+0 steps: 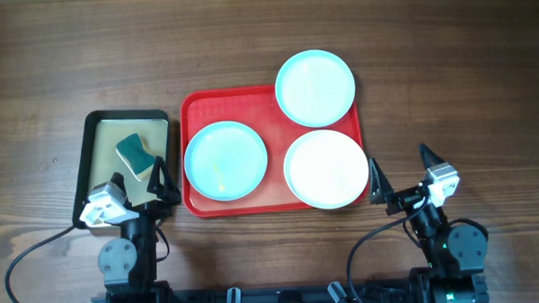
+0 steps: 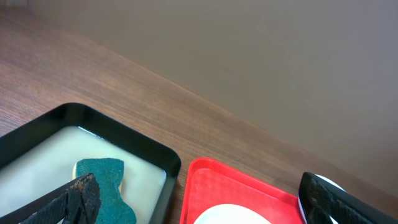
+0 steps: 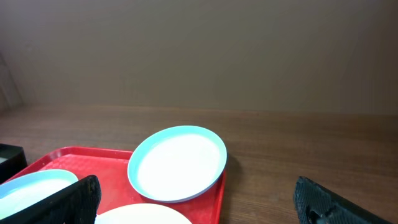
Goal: Clean dirty plates on tray and stack at the side
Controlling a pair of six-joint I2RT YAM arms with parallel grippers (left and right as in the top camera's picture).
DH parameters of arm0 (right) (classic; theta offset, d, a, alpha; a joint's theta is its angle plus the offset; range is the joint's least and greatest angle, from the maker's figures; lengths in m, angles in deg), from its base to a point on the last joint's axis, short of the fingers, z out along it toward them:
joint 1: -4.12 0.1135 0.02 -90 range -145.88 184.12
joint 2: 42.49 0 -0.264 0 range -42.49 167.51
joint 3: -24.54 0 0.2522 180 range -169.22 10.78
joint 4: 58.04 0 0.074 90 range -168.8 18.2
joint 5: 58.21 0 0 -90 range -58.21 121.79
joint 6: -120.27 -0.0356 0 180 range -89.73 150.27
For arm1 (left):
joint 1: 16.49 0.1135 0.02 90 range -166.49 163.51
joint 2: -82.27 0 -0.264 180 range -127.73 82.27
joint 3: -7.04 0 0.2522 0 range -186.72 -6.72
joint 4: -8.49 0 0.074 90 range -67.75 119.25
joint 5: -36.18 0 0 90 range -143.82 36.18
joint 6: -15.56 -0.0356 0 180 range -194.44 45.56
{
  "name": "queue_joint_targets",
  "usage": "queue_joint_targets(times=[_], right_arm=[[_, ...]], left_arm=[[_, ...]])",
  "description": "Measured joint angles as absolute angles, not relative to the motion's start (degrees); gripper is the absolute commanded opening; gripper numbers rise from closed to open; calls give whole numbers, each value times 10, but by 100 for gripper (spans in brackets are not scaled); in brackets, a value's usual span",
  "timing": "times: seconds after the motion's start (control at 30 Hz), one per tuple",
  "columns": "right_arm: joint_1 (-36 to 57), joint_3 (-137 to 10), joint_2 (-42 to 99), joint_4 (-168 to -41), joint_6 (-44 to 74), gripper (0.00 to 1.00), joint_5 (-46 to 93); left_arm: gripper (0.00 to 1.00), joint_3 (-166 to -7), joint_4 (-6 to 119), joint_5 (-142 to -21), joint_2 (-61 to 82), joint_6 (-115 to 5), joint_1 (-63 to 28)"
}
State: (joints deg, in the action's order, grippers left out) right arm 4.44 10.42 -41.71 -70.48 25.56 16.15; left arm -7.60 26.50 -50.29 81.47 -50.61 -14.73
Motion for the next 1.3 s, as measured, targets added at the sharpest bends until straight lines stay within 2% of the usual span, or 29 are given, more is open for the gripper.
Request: queue_joint_targets(times=[1.3], right_arm=[[44,104,-417,-705,271,100,162]], left_arm=[[100,-76,265,-503,815,-506,-147]])
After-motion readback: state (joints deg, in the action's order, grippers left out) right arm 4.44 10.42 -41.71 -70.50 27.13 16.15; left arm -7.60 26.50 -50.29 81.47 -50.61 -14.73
